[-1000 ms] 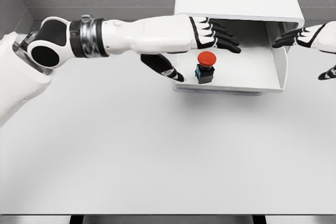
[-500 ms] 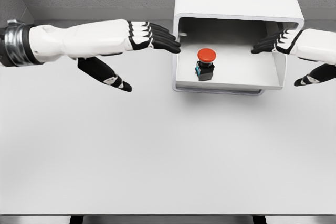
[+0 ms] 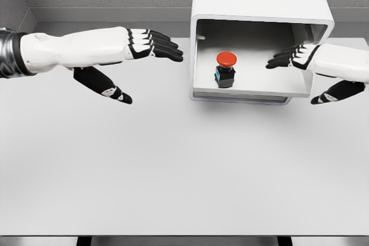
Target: Slide open multi-storey tabletop storage cabinets and put open load switch and slide close multi-storey tabletop storage cabinets
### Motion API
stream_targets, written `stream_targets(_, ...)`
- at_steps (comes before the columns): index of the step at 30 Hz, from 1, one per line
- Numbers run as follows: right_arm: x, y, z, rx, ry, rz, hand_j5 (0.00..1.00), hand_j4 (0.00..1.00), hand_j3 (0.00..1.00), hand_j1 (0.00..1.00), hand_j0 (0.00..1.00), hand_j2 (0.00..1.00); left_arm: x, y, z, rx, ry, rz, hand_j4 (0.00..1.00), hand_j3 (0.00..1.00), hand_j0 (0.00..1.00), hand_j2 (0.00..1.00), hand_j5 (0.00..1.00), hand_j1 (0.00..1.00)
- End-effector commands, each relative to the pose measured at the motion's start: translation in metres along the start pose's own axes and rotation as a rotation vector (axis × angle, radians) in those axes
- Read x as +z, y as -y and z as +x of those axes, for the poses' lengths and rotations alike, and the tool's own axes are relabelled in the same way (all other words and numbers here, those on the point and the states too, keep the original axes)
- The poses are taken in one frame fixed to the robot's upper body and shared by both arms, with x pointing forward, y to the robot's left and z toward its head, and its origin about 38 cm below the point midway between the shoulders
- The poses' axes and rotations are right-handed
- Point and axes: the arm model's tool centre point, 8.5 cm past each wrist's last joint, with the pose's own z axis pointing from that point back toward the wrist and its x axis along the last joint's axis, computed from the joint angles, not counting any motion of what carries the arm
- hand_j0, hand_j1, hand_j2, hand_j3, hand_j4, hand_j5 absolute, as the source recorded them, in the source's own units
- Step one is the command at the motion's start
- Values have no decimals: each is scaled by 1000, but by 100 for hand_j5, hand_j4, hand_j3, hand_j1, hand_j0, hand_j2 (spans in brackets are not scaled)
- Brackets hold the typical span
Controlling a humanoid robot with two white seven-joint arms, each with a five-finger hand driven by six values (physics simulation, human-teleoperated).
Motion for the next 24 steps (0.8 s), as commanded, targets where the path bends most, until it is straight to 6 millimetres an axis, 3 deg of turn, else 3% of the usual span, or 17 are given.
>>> stream_targets(1,-4,0,1,-9,11,-10,100,100,100,100,100,100,11,-2,-2,2,-33,-6,100,100,100,100,100,100)
stream_targets(6,-10,-7,1,-24,26,-9,100,100,100,100,100,100,25,13,-8,33,-79,-28,100,100,100,100,100,100)
stream_targets(18,-34,-20,3,-31,65,-8,100,100,100,100,100,100,28,14,-8,30,-88,-35,100,100,100,100,100,100)
stream_targets(24,-33,-27,-19,-46,3,-6,100,100,100,100,100,100,28,13,-7,29,-87,-34,100,100,100,100,100,100)
